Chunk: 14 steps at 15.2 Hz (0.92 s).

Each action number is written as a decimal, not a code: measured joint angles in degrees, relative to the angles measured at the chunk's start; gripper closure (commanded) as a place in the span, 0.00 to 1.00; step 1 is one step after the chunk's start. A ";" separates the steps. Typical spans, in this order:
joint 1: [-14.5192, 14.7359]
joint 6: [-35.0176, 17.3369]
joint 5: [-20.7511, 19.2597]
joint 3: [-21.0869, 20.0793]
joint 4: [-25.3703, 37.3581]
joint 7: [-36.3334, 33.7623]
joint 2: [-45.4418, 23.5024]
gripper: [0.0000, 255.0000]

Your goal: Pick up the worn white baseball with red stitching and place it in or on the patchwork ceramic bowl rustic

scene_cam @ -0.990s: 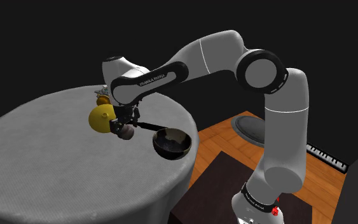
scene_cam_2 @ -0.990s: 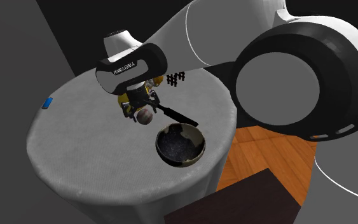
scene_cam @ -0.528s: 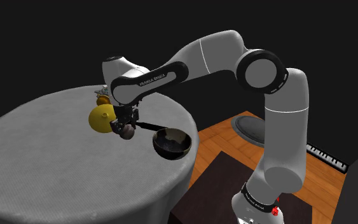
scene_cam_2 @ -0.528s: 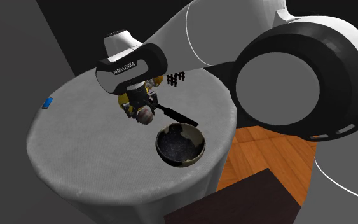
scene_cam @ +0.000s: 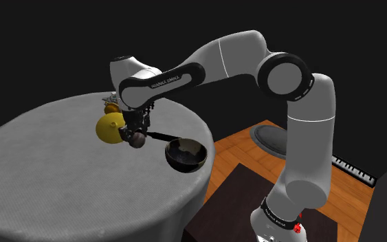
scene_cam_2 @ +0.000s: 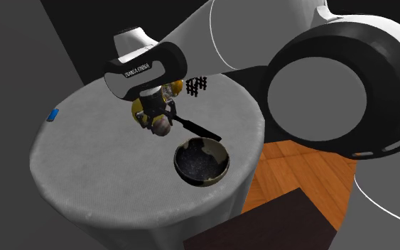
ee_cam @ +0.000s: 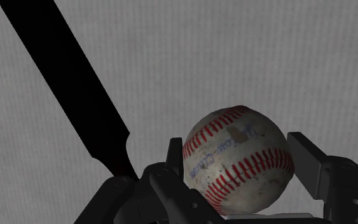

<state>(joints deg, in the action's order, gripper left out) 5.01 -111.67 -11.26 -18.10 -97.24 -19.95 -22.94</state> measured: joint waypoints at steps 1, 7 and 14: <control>-0.06 0.41 0.17 -0.08 -0.09 0.09 0.52 1.00; -0.12 4.40 0.81 -0.32 2.64 0.74 1.90 1.00; -0.01 9.35 1.41 -0.59 6.43 1.28 3.16 1.00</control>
<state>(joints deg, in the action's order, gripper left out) 5.00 -102.31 -9.86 -18.70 -90.81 -18.67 -19.78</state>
